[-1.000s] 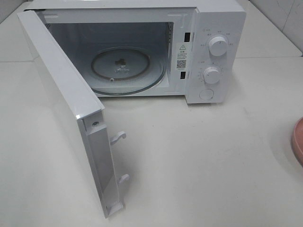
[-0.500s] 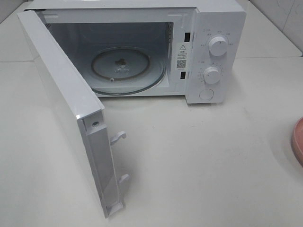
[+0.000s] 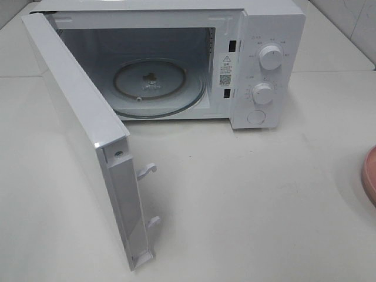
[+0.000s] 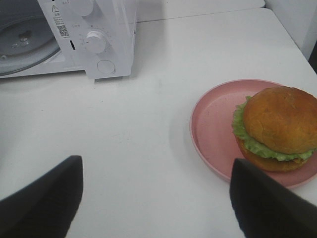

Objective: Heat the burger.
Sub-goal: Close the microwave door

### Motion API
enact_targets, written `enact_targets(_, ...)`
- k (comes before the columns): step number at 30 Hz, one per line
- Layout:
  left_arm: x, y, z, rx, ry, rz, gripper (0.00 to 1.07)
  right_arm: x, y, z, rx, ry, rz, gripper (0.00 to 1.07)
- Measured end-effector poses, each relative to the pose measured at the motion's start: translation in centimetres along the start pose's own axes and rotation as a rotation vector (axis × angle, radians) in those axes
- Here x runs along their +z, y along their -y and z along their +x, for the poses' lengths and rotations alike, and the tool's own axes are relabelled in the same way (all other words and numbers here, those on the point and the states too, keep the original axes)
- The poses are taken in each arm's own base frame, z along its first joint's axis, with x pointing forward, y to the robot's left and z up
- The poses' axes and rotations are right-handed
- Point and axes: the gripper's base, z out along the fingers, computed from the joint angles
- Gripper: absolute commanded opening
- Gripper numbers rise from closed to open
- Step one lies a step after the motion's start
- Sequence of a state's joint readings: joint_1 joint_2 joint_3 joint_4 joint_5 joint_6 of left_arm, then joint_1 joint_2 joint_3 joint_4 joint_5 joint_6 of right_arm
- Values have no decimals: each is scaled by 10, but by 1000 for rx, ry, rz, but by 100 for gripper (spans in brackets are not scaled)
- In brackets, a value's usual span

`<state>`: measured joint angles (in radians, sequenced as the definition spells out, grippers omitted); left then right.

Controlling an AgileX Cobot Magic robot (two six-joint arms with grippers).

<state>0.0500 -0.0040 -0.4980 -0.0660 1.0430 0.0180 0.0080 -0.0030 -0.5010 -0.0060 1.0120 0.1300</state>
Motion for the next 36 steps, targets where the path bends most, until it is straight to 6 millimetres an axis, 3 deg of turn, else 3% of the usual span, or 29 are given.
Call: enact_targets(36,0,0,0,0,0,0,101,1,0,0,2,-1,-5,76)
